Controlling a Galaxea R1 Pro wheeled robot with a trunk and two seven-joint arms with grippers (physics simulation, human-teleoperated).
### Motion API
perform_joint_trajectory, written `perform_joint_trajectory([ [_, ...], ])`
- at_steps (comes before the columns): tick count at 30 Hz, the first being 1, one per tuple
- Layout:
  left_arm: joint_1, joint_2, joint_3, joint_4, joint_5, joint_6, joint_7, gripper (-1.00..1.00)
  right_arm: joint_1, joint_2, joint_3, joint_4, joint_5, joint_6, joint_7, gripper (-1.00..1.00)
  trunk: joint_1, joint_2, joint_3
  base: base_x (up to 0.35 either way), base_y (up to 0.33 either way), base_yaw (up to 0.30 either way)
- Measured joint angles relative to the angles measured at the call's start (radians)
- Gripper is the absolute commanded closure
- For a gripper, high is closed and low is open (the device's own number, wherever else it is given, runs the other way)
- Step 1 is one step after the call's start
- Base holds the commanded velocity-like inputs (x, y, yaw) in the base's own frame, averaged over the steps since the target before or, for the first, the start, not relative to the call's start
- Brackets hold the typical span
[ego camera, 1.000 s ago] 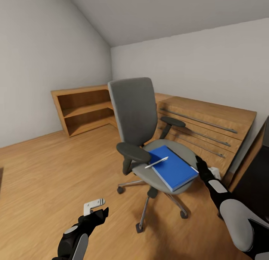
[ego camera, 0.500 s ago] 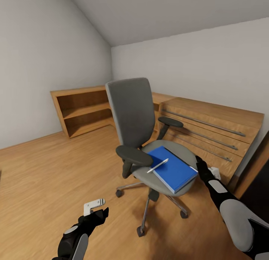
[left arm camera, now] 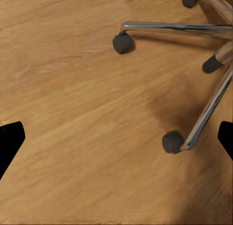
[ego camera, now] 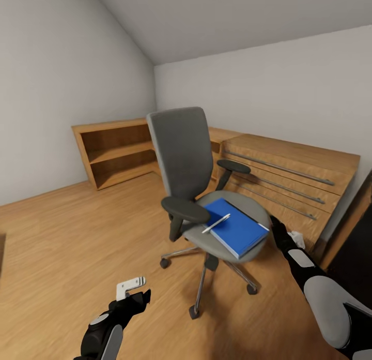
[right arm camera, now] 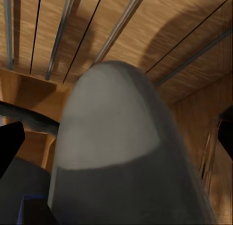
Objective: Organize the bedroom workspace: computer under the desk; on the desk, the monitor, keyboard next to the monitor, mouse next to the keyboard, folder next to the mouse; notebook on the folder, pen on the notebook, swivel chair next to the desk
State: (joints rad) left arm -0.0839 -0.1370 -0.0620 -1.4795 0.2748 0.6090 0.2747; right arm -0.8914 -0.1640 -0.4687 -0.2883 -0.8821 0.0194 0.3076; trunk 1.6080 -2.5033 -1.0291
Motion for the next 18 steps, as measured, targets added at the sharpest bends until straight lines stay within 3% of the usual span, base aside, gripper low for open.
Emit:
perform_joint_trajectory([
  [3,0.000,0.000,0.000,0.001,0.000,0.000,0.000,-1.00,0.000,0.000,0.000,0.000,0.000,0.000,0.000,-1.00,0.000,0.000,0.000,-0.219,-0.070,0.000],
  [8,0.000,0.000,-0.001,0.002,0.000,0.000,0.000,-1.00,0.000,0.000,0.000,0.002,0.000,0.000,0.000,-1.00,0.000,0.000,0.000,-0.064,-0.254,0.000],
  [13,0.000,0.000,-0.002,0.002,0.000,0.000,0.001,-1.00,0.000,0.001,0.001,0.004,0.001,-0.002,-0.002,-1.00,0.000,0.000,0.000,-0.220,-0.198,-0.005],
  [18,0.000,0.000,-0.001,0.002,0.000,0.000,0.002,-1.00,0.000,0.004,0.000,0.005,0.003,-0.004,-0.002,-1.00,0.000,0.000,0.000,-0.133,-0.097,-0.170],
])
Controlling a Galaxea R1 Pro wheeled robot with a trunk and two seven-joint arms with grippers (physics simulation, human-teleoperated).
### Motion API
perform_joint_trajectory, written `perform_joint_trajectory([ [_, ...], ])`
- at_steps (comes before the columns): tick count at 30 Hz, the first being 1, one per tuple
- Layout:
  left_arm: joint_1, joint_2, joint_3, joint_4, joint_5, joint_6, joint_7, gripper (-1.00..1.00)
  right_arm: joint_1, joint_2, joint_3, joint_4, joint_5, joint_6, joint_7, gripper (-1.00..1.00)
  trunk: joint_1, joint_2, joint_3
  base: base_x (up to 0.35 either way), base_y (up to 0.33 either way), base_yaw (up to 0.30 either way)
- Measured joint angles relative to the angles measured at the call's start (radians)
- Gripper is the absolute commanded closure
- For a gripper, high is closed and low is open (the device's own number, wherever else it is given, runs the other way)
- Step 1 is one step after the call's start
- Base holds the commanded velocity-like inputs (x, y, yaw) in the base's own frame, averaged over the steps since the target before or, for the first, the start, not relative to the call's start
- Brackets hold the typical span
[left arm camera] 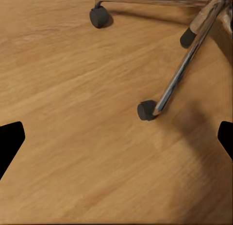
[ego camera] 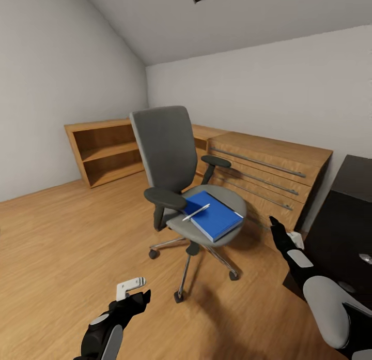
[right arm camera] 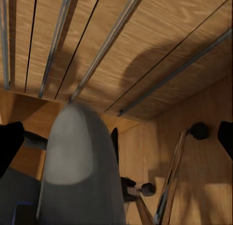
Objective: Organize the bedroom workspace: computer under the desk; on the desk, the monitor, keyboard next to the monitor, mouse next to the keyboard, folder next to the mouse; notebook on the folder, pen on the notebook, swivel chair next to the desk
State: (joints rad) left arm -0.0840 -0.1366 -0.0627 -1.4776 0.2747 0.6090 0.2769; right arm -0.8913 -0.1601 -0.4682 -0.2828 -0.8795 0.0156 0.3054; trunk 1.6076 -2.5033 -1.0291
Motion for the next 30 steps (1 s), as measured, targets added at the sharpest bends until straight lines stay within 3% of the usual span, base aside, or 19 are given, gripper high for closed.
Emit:
perform_joint_trajectory([
  [4,0.000,0.001,0.001,-0.001,-0.001,0.000,0.001,-1.00,0.001,0.011,0.001,0.004,0.004,-0.002,-0.001,-1.00,0.000,0.000,0.000,-0.019,-0.014,-0.255],
  [7,0.000,0.002,0.004,0.001,-0.001,-0.001,0.001,-1.00,0.001,0.038,0.001,0.005,0.021,-0.011,-0.001,-1.00,0.000,0.000,0.000,-0.004,-0.003,-0.266],
  [9,0.000,0.003,0.007,0.008,-0.001,-0.003,0.000,-1.00,0.005,0.065,0.000,0.004,0.056,-0.049,-0.001,-1.00,0.000,0.000,0.000,-0.001,-0.001,-0.268],
  [11,0.000,0.004,0.010,0.017,-0.001,-0.020,0.000,-1.00,0.027,0.103,0.002,0.004,0.139,-0.148,-0.002,-1.00,0.000,0.000,0.000,0.000,0.000,-0.269],
  [17,0.000,0.004,0.011,0.026,-0.002,-0.062,-0.001,-1.00,0.140,0.236,0.005,0.003,0.550,-0.507,-0.006,-1.00,0.000,0.000,0.000,0.000,0.000,-0.269],
  [18,0.000,0.004,0.011,0.026,-0.002,-0.063,-0.001,-1.00,0.162,0.249,0.004,0.001,0.595,-0.541,-0.006,-1.00,0.000,0.000,0.000,0.000,0.000,-0.269],
  [22,0.000,0.004,0.011,0.027,-0.002,-0.064,-0.001,-1.00,0.223,0.268,0.004,0.002,0.694,-0.633,-0.007,-1.00,0.000,0.000,0.000,0.000,0.000,-0.269],
  [30,0.000,0.007,0.011,0.028,-0.003,-0.067,-0.002,-1.00,0.341,0.298,0.004,0.029,0.789,-0.768,-0.009,-1.00,0.000,0.000,0.000,0.000,0.000,-0.269],
])
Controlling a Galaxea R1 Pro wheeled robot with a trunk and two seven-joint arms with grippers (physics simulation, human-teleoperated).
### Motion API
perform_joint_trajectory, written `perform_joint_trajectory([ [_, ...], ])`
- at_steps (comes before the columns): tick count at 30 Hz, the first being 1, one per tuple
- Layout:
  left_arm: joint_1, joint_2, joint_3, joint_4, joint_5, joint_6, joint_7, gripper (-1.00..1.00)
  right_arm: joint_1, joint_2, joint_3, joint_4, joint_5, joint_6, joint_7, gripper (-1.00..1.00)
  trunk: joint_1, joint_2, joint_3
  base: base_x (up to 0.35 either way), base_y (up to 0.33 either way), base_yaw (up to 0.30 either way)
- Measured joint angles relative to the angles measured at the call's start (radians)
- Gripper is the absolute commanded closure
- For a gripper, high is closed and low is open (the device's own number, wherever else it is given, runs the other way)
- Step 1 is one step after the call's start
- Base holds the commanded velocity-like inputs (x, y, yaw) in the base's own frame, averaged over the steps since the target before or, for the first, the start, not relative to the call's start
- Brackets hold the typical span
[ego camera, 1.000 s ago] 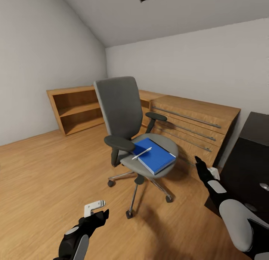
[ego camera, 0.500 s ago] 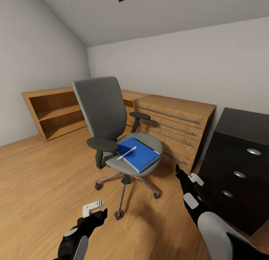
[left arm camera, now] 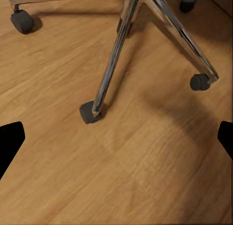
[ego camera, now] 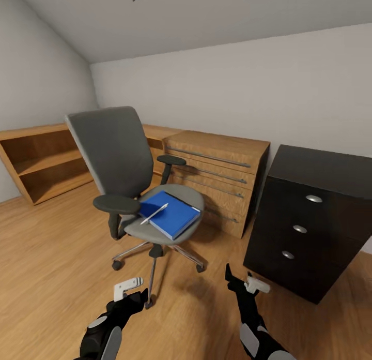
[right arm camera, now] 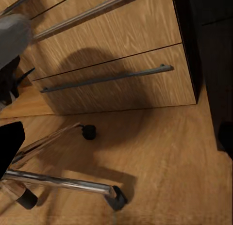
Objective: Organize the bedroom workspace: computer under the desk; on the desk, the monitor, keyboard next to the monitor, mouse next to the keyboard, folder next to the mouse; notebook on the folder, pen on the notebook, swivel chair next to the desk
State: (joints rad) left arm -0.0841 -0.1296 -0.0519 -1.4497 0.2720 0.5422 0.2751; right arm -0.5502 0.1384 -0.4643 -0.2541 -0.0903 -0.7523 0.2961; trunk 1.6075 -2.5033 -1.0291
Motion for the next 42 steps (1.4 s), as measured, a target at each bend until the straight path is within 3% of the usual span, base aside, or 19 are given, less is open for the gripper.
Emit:
perform_joint_trajectory([
  [3,0.000,0.005,0.000,0.055,0.001,-0.008,0.000,-1.00,0.030,-0.002,0.000,0.077,0.014,-0.075,0.000,-1.00,0.000,0.000,0.000,0.000,0.000,-0.269],
  [6,0.000,0.007,0.000,0.122,0.000,-0.068,-0.002,-1.00,0.039,-0.009,0.000,0.135,0.018,-0.143,0.000,-1.00,0.000,0.000,0.000,0.000,0.000,-0.269],
  [7,0.000,0.009,0.000,0.156,0.000,-0.141,-0.005,-1.00,0.044,-0.012,-0.001,0.162,0.019,-0.184,0.000,-1.00,0.000,0.000,0.000,0.000,0.000,-0.269],
  [9,0.000,0.022,-0.001,0.207,0.000,-0.225,-0.006,-1.00,0.054,-0.014,-0.001,0.182,0.020,-0.220,0.000,-1.00,0.000,0.000,0.000,0.000,0.000,-0.267],
  [12,0.000,0.045,-0.003,0.280,0.001,-0.281,-0.007,-1.00,0.068,-0.019,-0.001,0.192,0.020,-0.246,-0.001,-1.00,0.000,0.000,0.000,0.000,0.000,-0.169],
  [16,0.000,0.052,-0.004,0.338,0.001,-0.314,-0.008,-1.00,0.076,-0.036,0.000,0.195,0.021,-0.256,-0.001,-1.00,0.000,0.000,0.000,0.000,0.000,-0.124],
  [17,0.000,0.054,-0.004,0.379,0.002,-0.360,-0.010,-1.00,0.078,-0.050,-0.003,0.196,0.019,-0.255,-0.001,-1.00,0.000,0.000,0.000,0.000,0.000,-0.229],
  [20,0.000,0.055,-0.005,0.420,0.002,-0.403,-0.010,-1.00,0.079,-0.053,0.002,0.197,0.021,-0.256,-0.001,-1.00,0.000,0.000,0.000,0.000,0.000,-0.160],
  [27,0.000,0.055,-0.007,0.461,0.005,-0.427,-0.007,-1.00,0.080,-0.048,0.001,0.250,0.022,-0.251,-0.001,-1.00,0.000,0.000,0.000,0.000,0.000,-0.040],
  [40,0.000,0.052,-0.009,0.525,0.003,-0.428,-0.003,-1.00,0.080,-0.038,-0.003,0.254,0.013,-0.201,-0.001,-1.00,0.000,0.000,0.000,0.000,0.000,-0.007],
  [42,0.000,0.051,-0.012,0.577,0.002,-0.429,-0.003,-1.00,0.080,-0.042,-0.003,0.254,0.014,-0.202,-0.001,-1.00,0.000,0.000,0.000,0.000,0.000,-0.154],
])
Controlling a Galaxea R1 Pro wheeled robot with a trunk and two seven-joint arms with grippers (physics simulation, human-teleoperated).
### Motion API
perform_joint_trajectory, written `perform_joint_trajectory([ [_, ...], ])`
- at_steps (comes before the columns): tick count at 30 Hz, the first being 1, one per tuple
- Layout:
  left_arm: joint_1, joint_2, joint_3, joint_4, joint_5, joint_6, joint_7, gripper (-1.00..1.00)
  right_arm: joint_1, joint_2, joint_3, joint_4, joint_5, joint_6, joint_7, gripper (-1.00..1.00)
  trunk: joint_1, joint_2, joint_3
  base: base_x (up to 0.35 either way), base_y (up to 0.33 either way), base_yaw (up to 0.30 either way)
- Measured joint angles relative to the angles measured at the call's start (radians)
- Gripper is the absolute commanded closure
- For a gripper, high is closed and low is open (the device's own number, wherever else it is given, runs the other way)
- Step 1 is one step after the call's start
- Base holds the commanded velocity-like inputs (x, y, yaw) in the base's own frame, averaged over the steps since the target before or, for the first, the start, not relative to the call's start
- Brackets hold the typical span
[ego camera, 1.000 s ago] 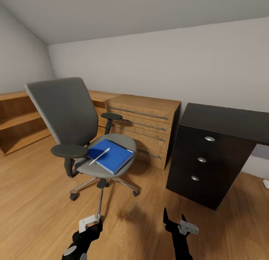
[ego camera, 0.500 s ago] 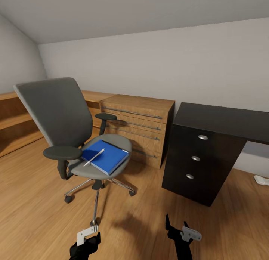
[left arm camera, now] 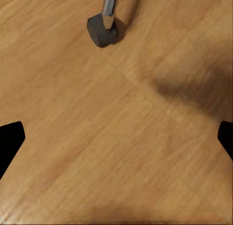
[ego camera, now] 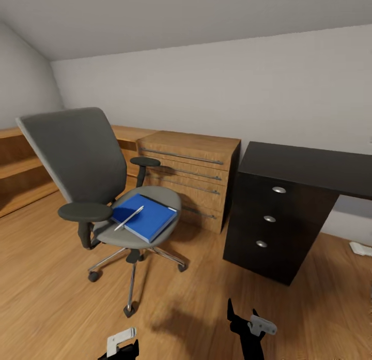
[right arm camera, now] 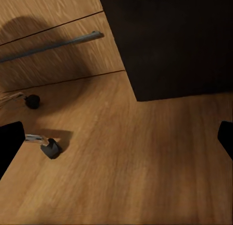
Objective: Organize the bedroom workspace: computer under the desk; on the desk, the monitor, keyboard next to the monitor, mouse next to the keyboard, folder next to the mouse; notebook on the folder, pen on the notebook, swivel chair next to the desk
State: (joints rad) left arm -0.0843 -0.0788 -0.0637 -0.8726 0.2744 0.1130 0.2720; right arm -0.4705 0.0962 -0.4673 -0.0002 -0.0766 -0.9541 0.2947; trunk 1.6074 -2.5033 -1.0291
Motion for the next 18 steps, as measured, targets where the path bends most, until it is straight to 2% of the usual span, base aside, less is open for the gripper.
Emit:
perform_joint_trajectory([
  [12,0.000,-0.004,-0.002,0.014,-0.001,-0.002,0.000,-1.00,0.000,-0.007,0.000,-0.002,0.000,0.004,-0.001,-1.00,0.000,0.000,0.000,0.000,0.000,-0.249],
  [18,0.000,-0.005,-0.022,0.015,0.000,-0.002,0.001,-1.00,0.000,-0.008,0.000,-0.001,0.001,0.004,-0.014,-1.00,0.000,0.000,0.000,0.000,0.000,-0.277],
])
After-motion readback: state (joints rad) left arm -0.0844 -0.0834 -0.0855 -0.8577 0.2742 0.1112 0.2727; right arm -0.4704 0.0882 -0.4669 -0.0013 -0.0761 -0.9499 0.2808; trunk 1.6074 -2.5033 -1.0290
